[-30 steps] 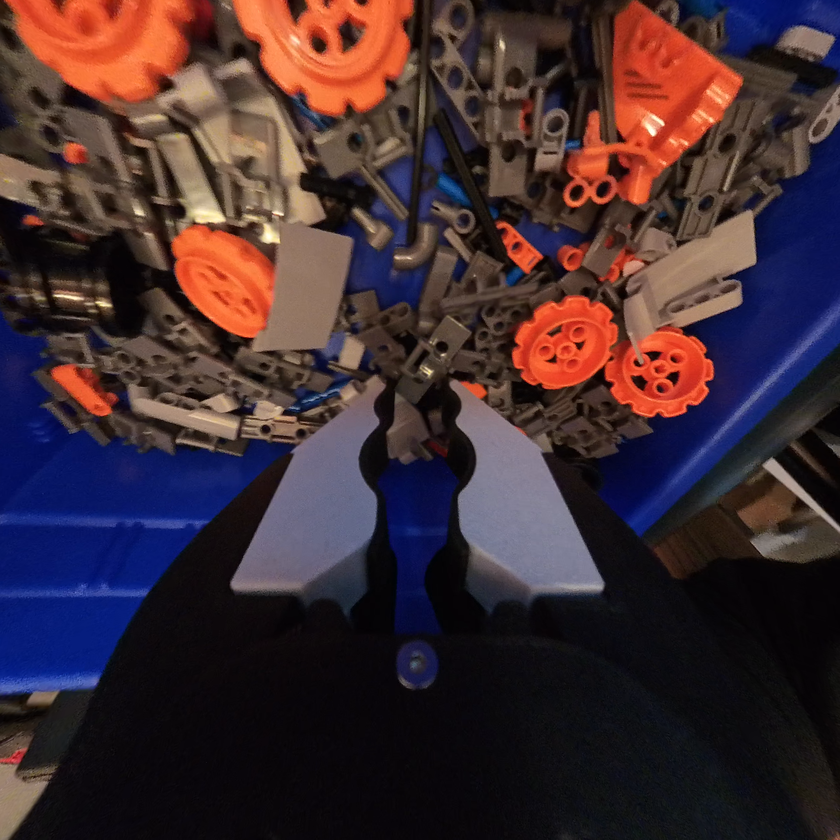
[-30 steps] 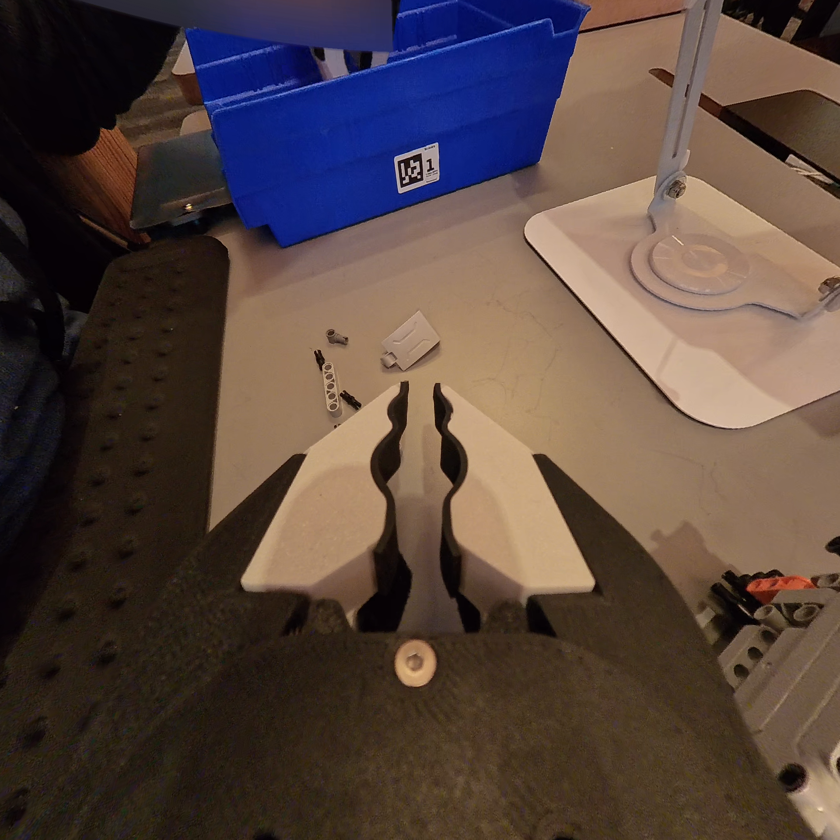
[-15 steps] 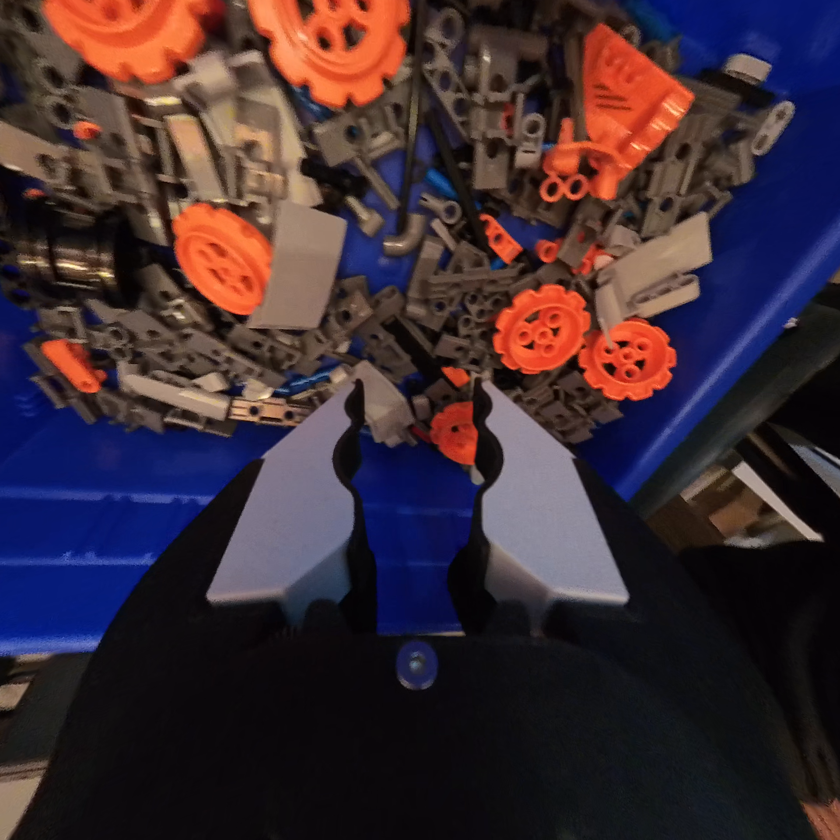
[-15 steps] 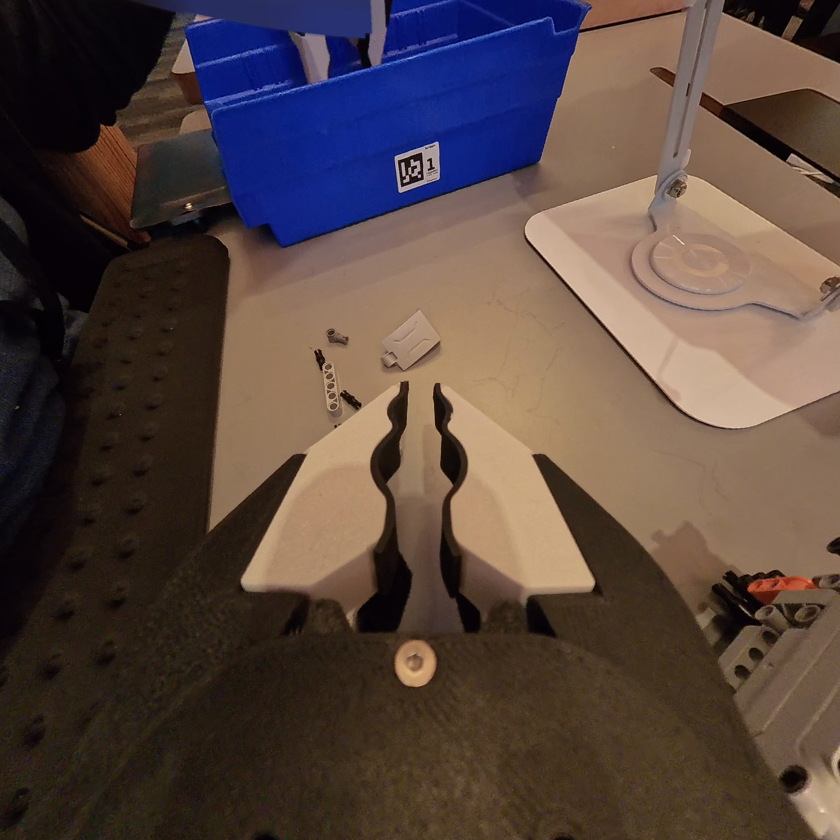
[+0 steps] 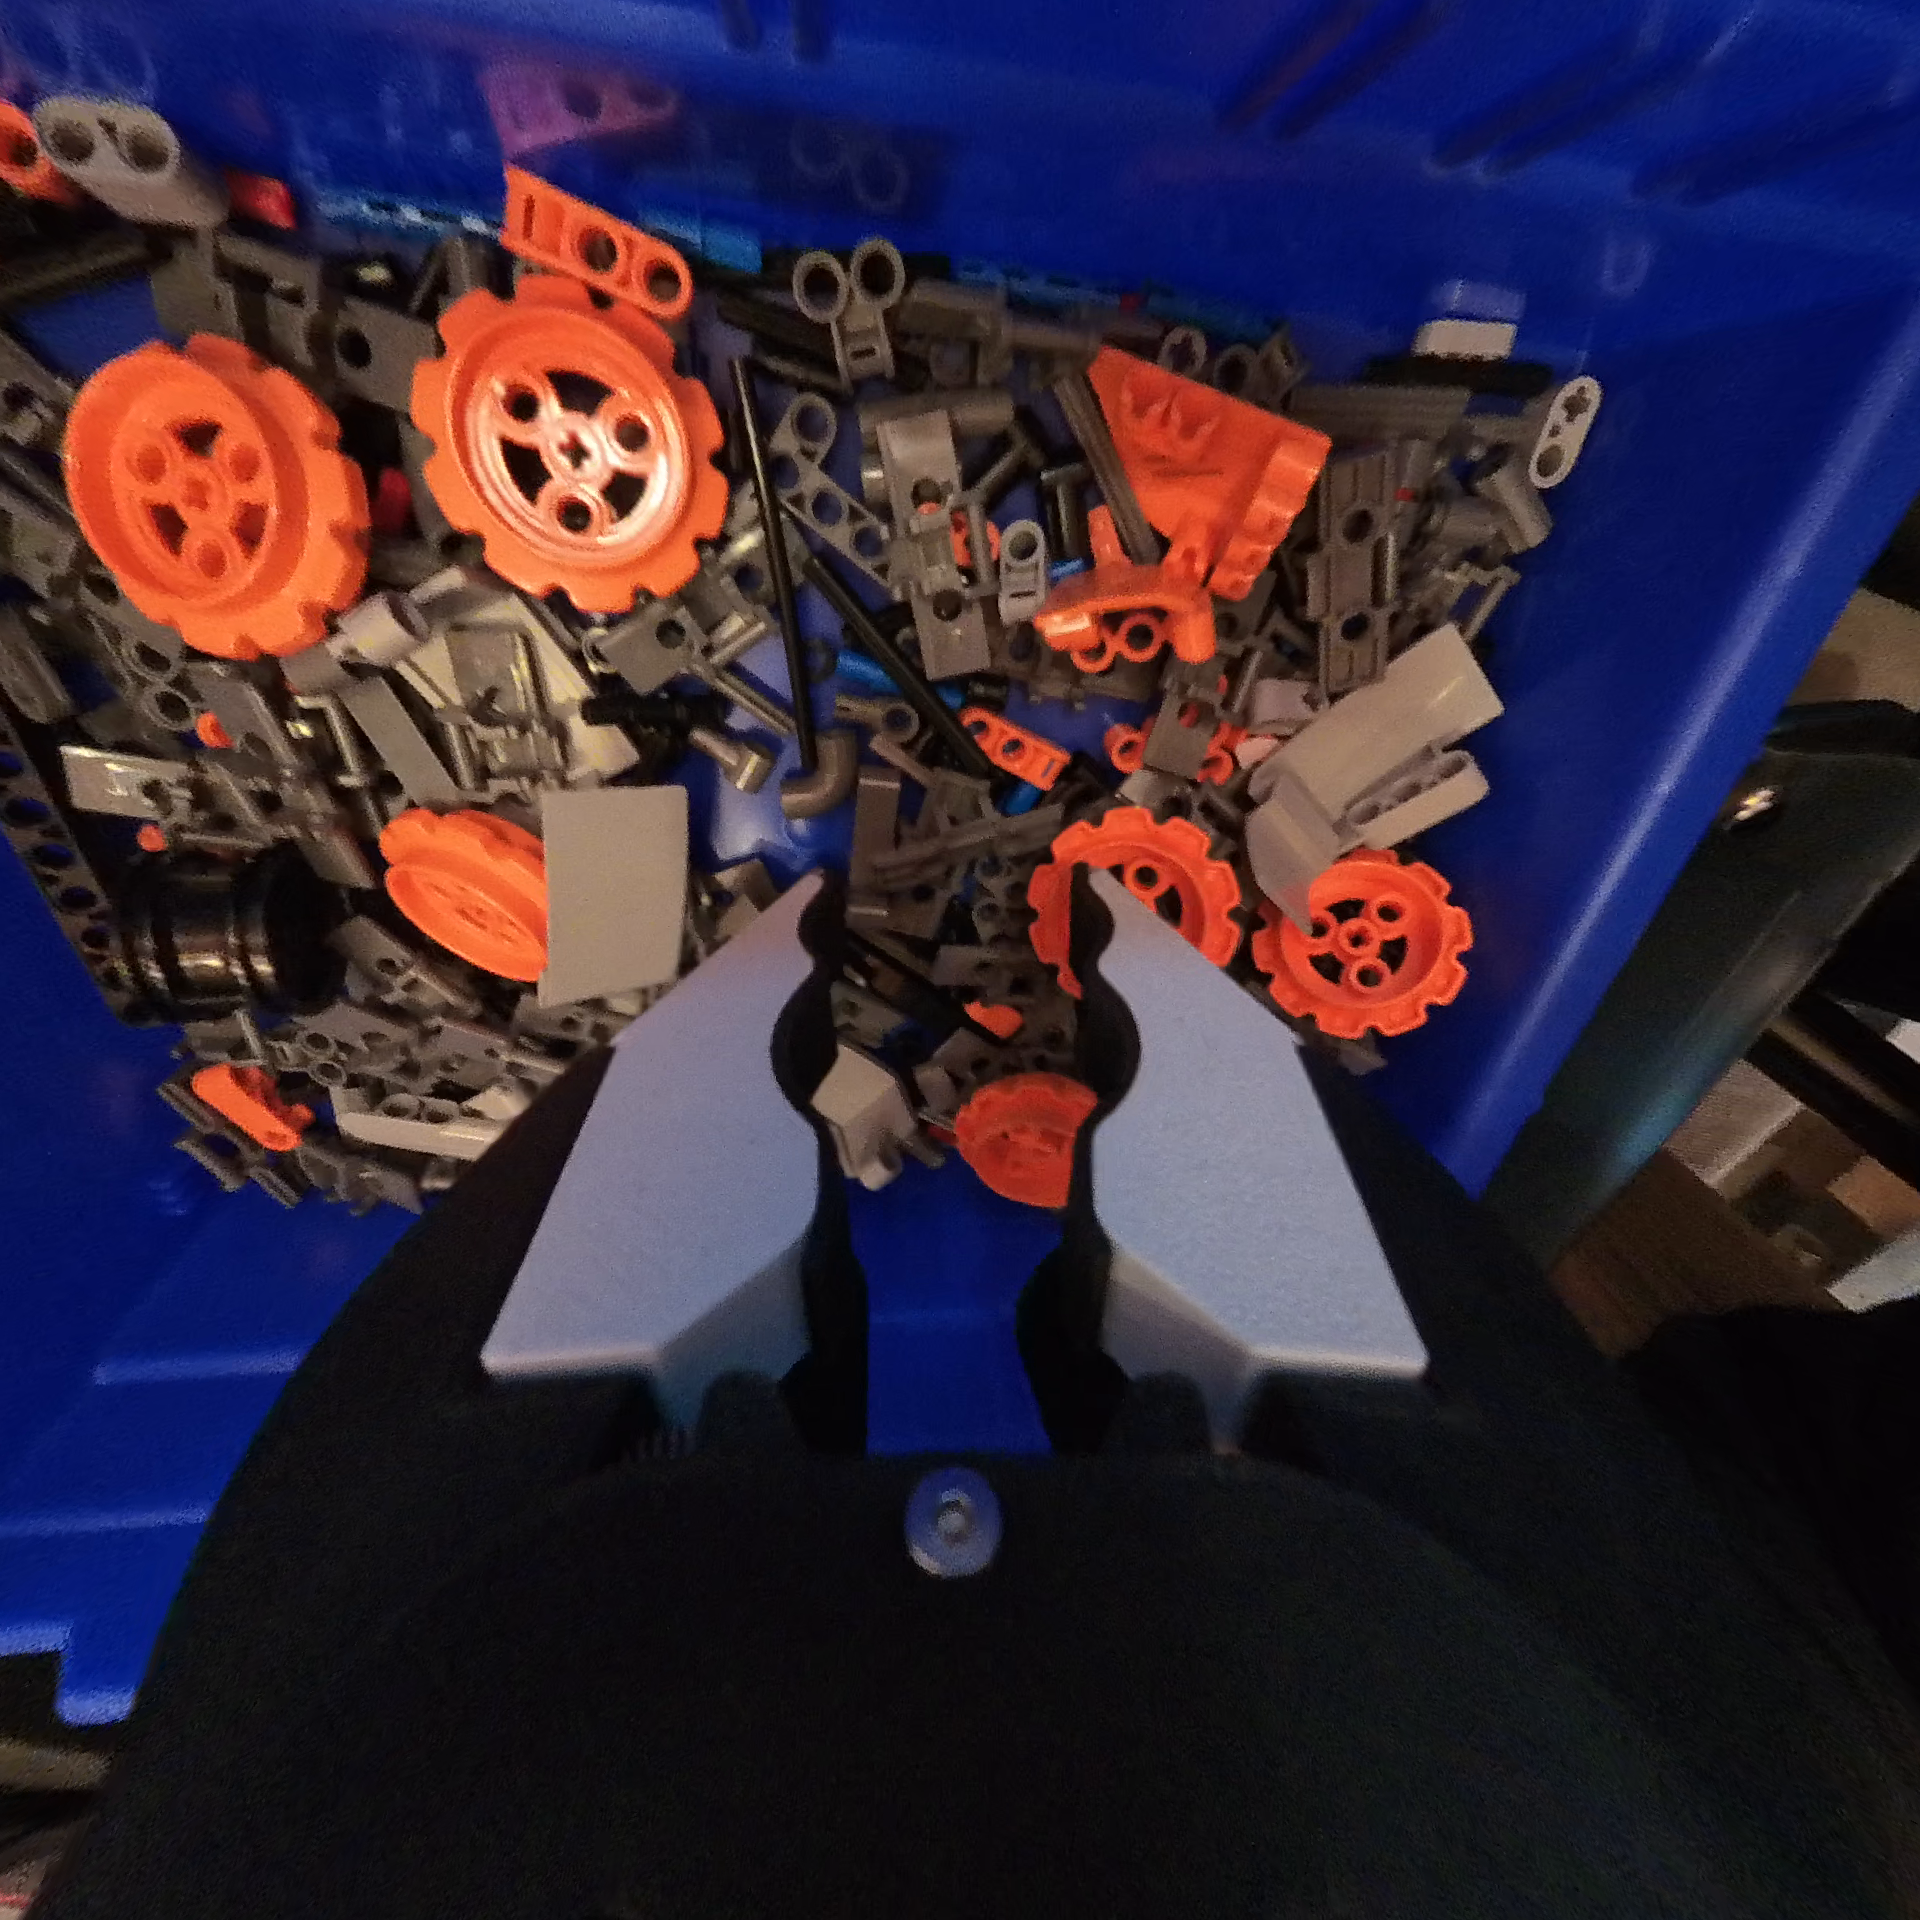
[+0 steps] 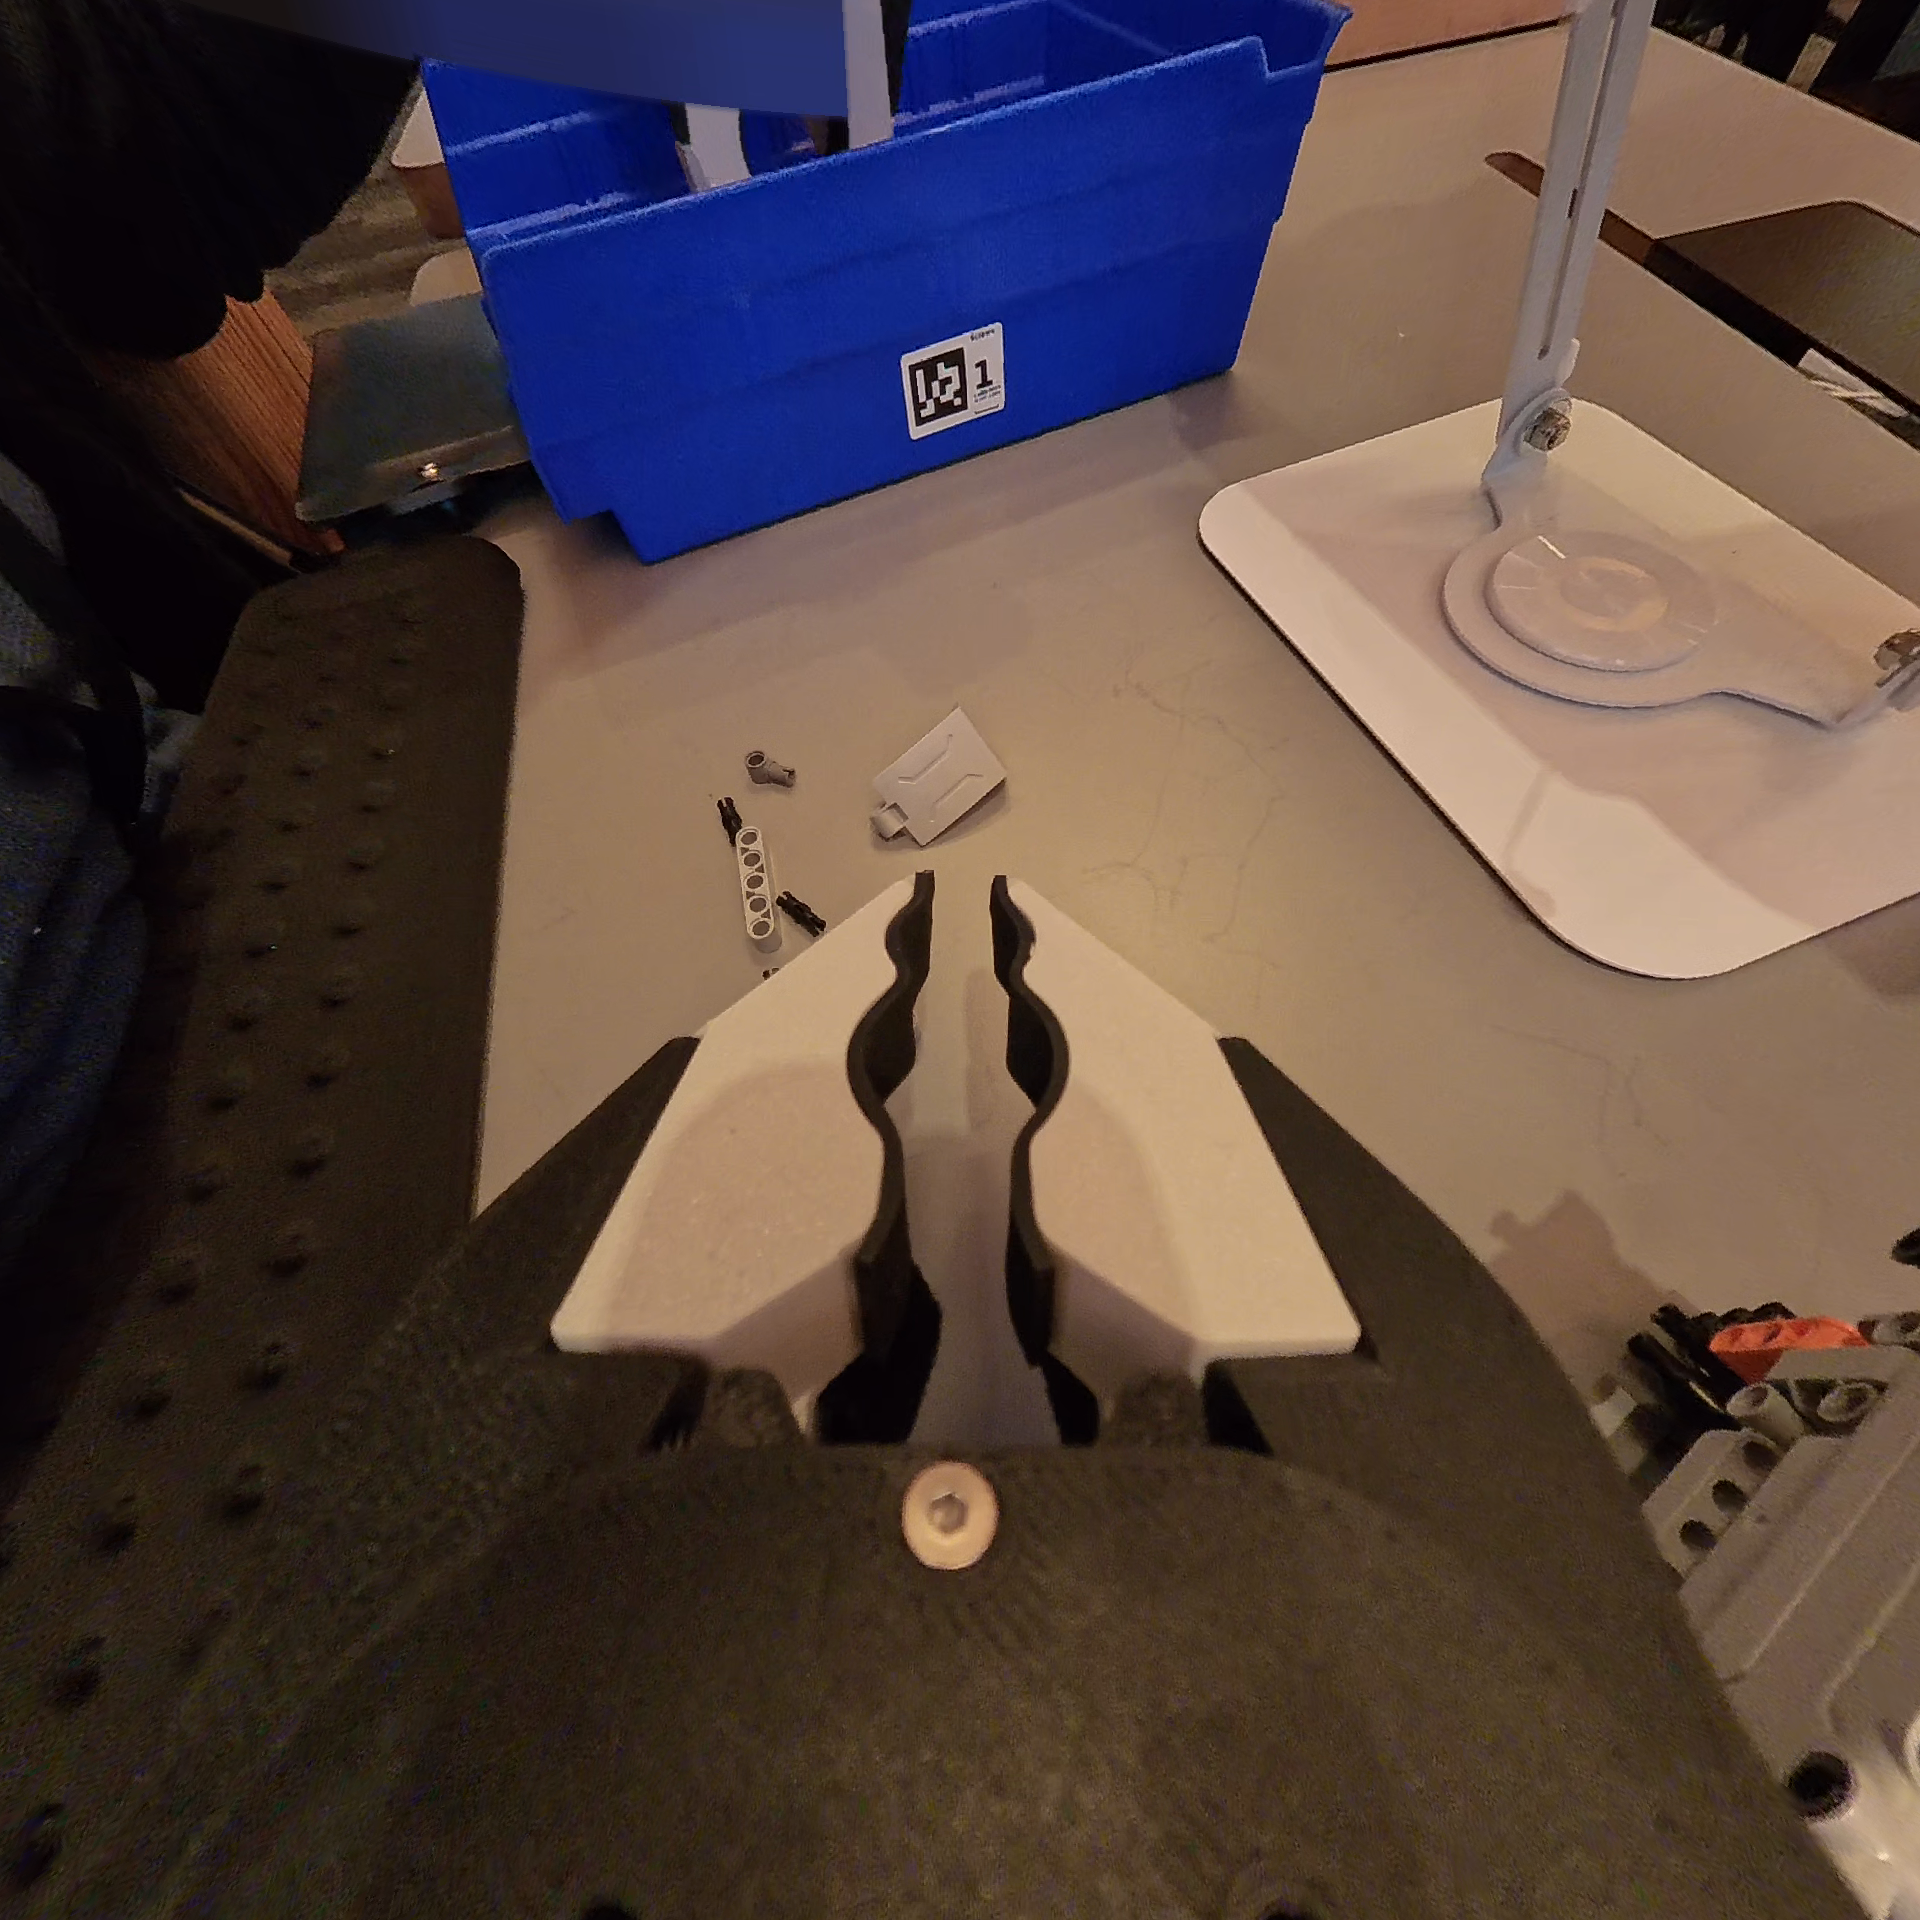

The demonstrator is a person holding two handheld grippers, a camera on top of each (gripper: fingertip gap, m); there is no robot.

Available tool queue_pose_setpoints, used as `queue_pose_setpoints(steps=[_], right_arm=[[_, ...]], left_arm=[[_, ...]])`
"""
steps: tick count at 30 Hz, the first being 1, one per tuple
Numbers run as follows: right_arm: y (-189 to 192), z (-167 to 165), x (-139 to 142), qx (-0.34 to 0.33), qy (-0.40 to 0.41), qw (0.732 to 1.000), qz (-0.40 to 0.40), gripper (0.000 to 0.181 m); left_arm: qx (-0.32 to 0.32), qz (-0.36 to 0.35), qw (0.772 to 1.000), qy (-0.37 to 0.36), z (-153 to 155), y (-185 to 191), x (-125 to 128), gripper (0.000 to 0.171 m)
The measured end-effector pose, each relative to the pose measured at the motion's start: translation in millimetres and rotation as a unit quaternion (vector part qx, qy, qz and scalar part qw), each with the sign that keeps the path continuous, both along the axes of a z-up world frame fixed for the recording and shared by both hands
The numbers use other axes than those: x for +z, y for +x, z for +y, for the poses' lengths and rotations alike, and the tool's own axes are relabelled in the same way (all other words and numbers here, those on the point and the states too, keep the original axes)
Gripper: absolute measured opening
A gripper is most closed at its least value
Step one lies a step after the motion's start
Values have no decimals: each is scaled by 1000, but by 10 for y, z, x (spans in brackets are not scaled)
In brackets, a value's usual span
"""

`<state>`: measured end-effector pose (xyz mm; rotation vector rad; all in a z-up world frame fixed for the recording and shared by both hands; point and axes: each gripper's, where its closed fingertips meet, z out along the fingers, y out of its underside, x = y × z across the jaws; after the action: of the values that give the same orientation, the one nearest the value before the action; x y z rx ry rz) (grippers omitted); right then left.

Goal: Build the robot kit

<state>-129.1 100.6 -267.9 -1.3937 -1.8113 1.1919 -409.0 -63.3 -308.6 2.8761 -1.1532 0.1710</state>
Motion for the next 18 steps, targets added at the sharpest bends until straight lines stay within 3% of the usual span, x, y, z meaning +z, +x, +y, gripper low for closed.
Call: queue_pose_setpoints(steps=[7,18], right_arm=[[-3,6,-22,-1,-1,1000,-3,8],[-6,14,-33,-2,-4,1000,-5,8]], left_arm=[[-12,-16,1000,-7,-3,54,-81,17],[28,3,999,18,59,-212,-13,10]])
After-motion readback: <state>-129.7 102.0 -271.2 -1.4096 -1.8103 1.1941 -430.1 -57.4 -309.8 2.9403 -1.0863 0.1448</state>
